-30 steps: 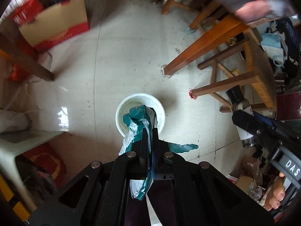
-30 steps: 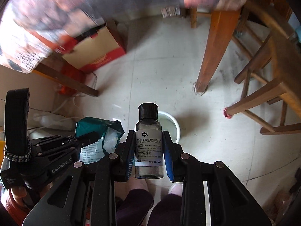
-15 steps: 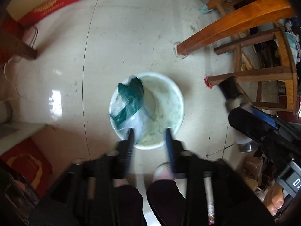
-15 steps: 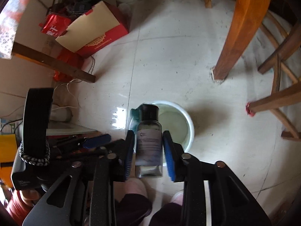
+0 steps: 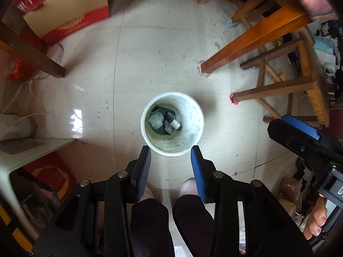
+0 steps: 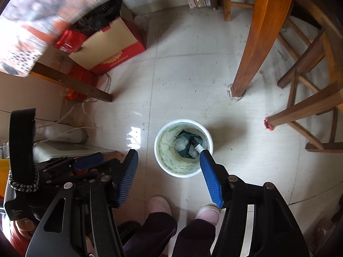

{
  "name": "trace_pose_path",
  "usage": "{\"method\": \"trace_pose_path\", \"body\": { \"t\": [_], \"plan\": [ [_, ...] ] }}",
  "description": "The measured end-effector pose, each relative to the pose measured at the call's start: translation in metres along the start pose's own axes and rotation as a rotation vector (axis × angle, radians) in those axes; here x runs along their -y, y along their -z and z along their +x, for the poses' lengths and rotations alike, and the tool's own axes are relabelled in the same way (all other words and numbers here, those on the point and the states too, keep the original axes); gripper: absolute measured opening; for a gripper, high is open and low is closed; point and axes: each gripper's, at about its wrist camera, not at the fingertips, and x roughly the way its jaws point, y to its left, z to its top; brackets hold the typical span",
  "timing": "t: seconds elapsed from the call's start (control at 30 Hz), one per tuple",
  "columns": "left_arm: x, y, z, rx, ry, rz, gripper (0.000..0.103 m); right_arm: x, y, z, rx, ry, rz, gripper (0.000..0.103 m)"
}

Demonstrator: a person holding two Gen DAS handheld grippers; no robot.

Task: Collect trash
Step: 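Open the left gripper over the bucket while the right drops the clear bottle in, then raise both tools back toward the table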

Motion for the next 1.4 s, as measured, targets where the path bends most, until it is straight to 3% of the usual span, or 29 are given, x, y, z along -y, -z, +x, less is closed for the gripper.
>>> {"method": "trace_pose_path", "body": {
  "t": [0.37, 0.67, 0.9, 1.1, 1.17, 1.23, 1.33, 1.4],
  "plan": [
    [0.034, 0.004, -0.2, 0.163, -0.002, 0.007, 0.037, -0.046, -0.017, -0.159, 0.139, 0.004, -0.012, 0.056],
    [0.058, 0.022, -0.364, 0.356, -0.009, 0.045, 0.037, -0.097, -0.017, -0.297, 0.331, 0.029, -0.084, 0.056],
    [0.068, 0.042, -0.461, 0.51, 0.018, 0.067, 0.037, -0.134, -0.002, -0.385, 0.498, 0.034, -0.093, 0.056],
    [0.069, 0.066, -0.538, 0.669, 0.018, 0.115, 0.048, -0.161, 0.012, -0.445, 0.648, 0.052, -0.088, 0.056],
    [0.069, 0.073, -0.554, 0.713, 0.011, 0.131, 0.064, -0.169, 0.015, -0.457, 0.689, 0.063, -0.091, 0.056],
    [0.067, 0.08, -0.569, 0.763, -0.004, 0.145, 0.074, -0.176, 0.019, -0.466, 0.729, 0.074, -0.094, 0.056],
    [0.063, 0.087, -0.584, 0.814, -0.012, 0.163, 0.086, -0.183, 0.026, -0.476, 0.784, 0.082, -0.092, 0.066],
    [0.059, 0.094, -0.592, 0.843, -0.013, 0.166, 0.088, -0.188, 0.03, -0.481, 0.816, 0.082, -0.09, 0.071]
  ]
}}
